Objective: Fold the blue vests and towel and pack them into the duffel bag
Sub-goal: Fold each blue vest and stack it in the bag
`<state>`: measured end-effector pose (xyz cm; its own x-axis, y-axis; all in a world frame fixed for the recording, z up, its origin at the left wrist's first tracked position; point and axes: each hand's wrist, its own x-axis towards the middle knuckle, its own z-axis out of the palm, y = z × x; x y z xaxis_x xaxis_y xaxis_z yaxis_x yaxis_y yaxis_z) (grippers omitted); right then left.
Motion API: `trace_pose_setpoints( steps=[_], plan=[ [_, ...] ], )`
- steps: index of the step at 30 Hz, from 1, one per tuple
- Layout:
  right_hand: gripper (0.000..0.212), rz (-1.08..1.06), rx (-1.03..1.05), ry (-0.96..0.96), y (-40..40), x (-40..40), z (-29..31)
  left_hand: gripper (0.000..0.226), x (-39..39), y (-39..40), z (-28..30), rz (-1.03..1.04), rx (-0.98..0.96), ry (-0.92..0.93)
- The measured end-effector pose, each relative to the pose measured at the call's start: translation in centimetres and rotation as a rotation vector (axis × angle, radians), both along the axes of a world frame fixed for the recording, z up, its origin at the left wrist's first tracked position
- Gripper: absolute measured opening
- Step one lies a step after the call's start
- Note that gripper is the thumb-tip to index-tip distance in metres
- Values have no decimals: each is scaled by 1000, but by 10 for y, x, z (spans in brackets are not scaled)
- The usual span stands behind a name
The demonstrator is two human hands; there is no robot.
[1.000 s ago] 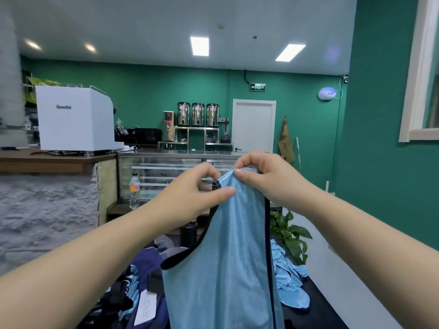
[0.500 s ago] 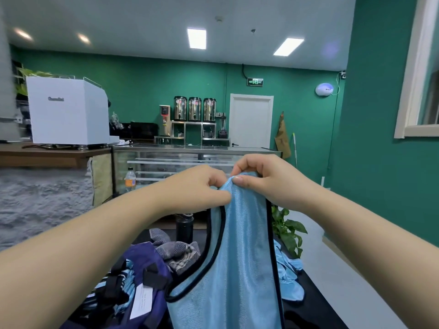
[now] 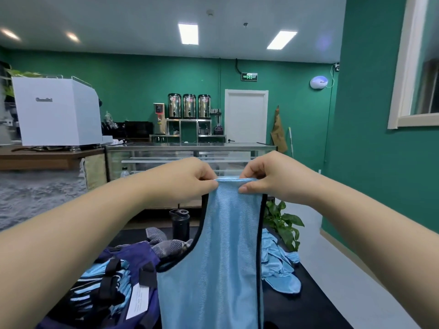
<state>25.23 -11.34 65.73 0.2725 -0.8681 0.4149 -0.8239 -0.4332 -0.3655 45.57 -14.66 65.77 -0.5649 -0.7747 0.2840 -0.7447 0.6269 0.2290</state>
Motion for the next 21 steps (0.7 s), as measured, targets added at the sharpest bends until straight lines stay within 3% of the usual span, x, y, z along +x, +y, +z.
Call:
trace_pose_setpoints(
  steps=[7, 14, 18, 21],
  plan=[
    [15, 7, 30, -84, 0, -3, 0, 23, 2, 2, 10, -14, -110, -76],
    [8, -119, 146, 95, 3, 9, 8, 8, -2, 2, 6, -13, -256, -131],
    [20, -199, 107, 74, 2, 24, 9, 7, -2, -1, 3, -47, -317, -34],
    [17, -264, 37, 124, -4, 33, 8, 6, -3, -1, 3, -67, -317, 34]
  ],
)
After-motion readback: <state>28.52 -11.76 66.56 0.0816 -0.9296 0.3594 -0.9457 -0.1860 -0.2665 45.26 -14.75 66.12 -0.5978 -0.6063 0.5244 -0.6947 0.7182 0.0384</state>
